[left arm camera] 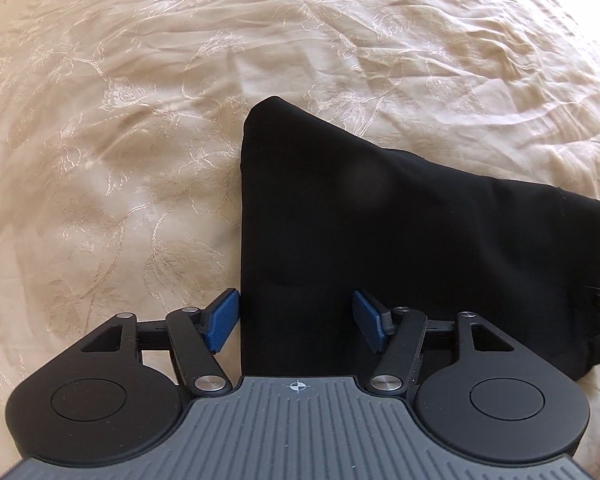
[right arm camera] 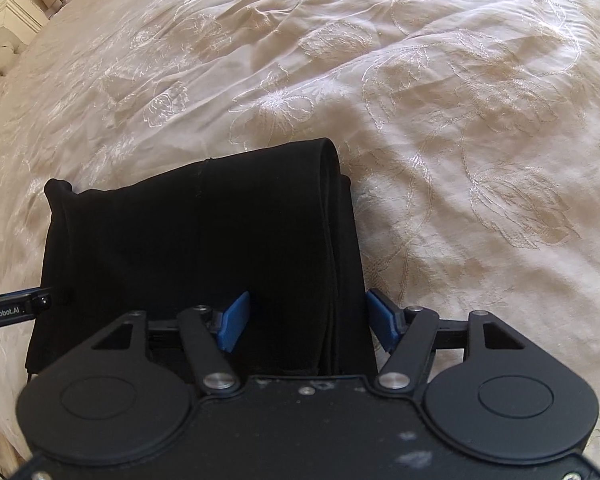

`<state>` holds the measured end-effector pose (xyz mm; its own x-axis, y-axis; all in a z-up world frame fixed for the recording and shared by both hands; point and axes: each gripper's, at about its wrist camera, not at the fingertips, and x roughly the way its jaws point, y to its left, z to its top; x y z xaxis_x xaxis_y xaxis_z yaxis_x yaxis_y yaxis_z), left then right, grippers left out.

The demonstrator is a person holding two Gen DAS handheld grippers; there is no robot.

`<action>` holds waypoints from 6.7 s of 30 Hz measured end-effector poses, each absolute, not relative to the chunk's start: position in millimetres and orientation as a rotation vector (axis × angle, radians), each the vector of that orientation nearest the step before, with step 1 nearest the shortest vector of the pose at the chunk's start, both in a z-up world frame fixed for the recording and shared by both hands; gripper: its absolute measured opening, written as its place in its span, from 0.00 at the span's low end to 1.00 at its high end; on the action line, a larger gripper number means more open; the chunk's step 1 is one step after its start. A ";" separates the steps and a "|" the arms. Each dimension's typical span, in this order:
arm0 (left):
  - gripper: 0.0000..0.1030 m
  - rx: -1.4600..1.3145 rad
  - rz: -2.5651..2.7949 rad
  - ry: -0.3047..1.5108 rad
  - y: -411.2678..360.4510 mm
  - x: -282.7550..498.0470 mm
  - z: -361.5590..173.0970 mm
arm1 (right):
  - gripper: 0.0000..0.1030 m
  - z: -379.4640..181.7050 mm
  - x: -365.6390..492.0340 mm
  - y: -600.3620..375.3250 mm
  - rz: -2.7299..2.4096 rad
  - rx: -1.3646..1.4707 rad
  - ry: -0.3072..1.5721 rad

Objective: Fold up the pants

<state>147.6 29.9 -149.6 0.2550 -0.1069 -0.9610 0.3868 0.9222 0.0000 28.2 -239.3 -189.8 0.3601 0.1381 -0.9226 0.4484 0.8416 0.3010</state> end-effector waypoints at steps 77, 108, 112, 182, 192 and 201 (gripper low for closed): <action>0.14 0.018 -0.207 0.986 162.4 187.7 -51.2 | 0.23 -71.3 129.4 -112.9 0.074 0.467 0.955; 0.21 0.200 -0.166 1.239 215.5 266.9 -155.9 | 0.21 -156.0 216.7 12.8 -0.064 0.254 1.209; 0.20 0.220 -0.158 1.253 212.3 269.4 -155.0 | 0.21 -155.5 213.8 21.3 -0.029 0.176 1.218; 0.33 0.169 -0.004 1.049 142.7 53.5 -1.3 | 0.56 -3.9 8.6 -8.0 0.029 0.186 0.928; 0.33 0.171 -0.004 1.060 142.6 56.9 -3.2 | 0.57 -7.4 12.7 -7.4 0.015 0.208 0.947; 0.33 0.162 0.000 1.078 147.4 63.3 -7.1 | 0.57 -11.7 20.2 -3.0 0.016 0.218 0.962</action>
